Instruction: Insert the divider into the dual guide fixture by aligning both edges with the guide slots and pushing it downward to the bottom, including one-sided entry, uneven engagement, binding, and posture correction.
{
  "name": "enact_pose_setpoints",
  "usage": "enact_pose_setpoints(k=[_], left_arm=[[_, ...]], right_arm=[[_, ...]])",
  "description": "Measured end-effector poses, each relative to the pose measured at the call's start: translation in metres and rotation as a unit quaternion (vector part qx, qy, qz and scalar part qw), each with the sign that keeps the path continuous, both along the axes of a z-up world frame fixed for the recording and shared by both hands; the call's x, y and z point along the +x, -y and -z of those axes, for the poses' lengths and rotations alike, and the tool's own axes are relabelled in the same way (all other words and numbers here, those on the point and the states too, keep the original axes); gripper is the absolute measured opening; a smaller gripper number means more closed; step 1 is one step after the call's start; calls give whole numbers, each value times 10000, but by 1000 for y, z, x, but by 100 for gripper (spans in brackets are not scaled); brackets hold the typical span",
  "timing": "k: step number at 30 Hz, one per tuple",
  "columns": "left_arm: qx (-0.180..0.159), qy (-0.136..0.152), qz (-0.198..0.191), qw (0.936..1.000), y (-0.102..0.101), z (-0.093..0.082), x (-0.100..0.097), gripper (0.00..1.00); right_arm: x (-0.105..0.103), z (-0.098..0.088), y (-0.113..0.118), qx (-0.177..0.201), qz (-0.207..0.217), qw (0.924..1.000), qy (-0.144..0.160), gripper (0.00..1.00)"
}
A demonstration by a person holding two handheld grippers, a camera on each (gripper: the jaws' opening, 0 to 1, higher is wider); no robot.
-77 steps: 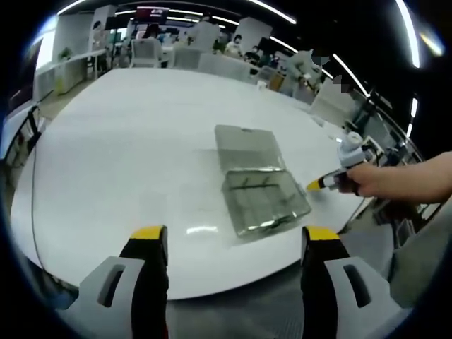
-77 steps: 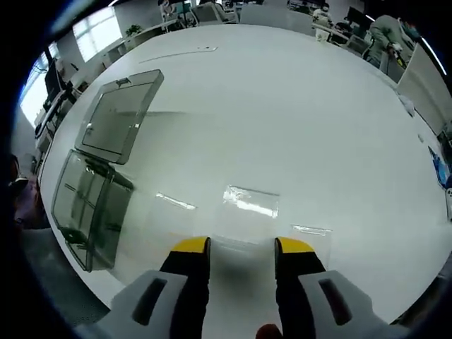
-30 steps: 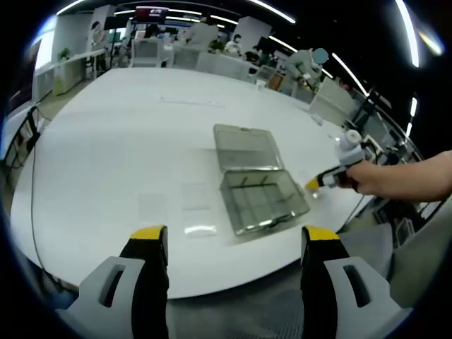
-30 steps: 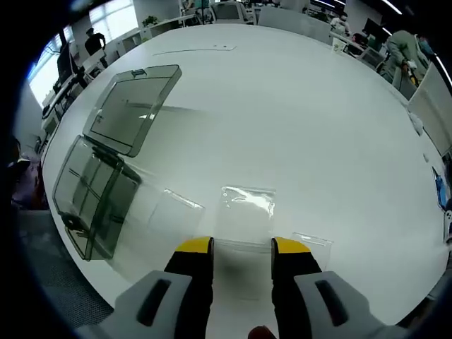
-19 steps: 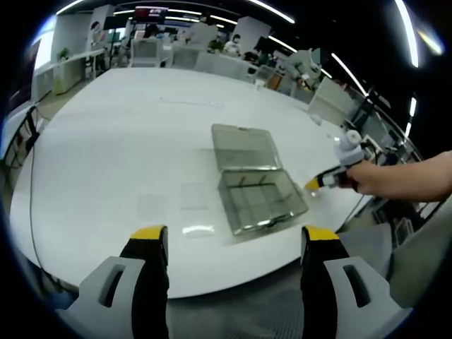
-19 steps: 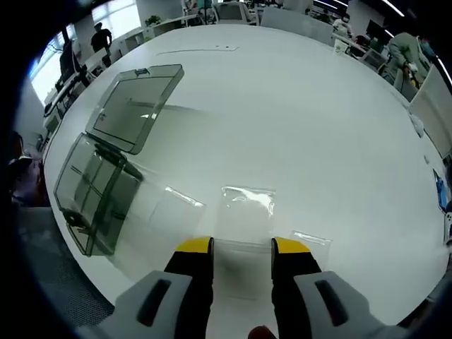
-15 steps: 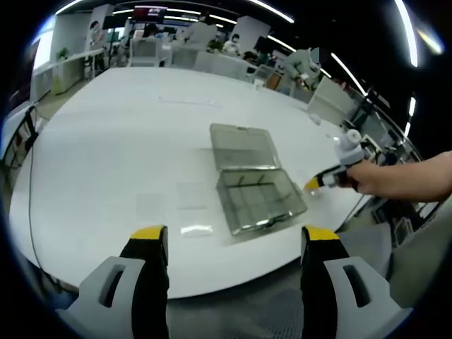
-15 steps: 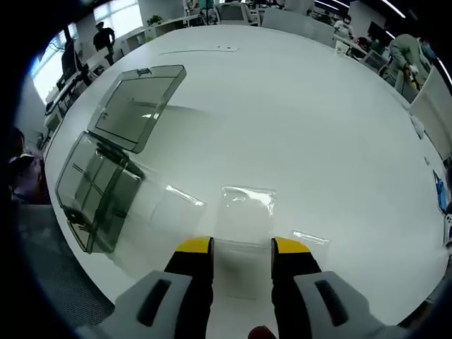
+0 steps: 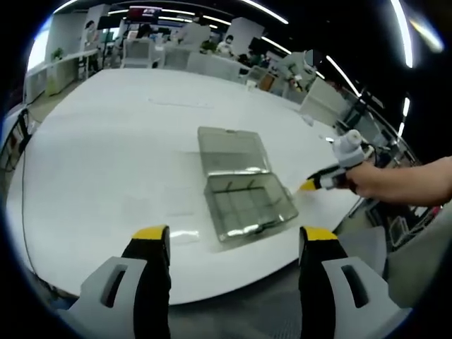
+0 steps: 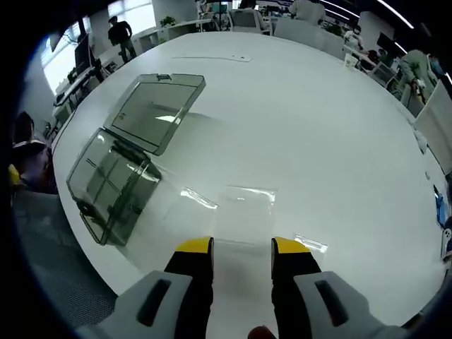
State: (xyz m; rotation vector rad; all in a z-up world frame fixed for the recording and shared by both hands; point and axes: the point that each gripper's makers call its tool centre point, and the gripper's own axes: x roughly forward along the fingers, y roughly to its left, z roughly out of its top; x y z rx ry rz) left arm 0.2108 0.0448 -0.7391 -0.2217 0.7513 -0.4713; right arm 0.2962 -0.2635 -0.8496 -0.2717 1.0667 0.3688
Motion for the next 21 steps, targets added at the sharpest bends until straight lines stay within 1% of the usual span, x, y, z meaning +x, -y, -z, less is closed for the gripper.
enact_pose_setpoints(k=[9, 14, 18, 21], left_arm=[[-229, 53, 256, 9994, 22, -4, 5, 68], [-514, 55, 442, 9977, 42, -6, 8, 63], [-627, 48, 601, 9962, 57, -6, 8, 61], [-843, 43, 687, 9941, 72, -9, 10, 61]], right_arm=[[-6, -20, -7, 78, -155, 9998, 120, 27], [-11, -31, -10, 108, -259, 9994, 212, 27], [-16, -39, -12, 125, -359, 9989, 269, 27], [-20, -44, -14, 146, -409, 9986, 305, 27]])
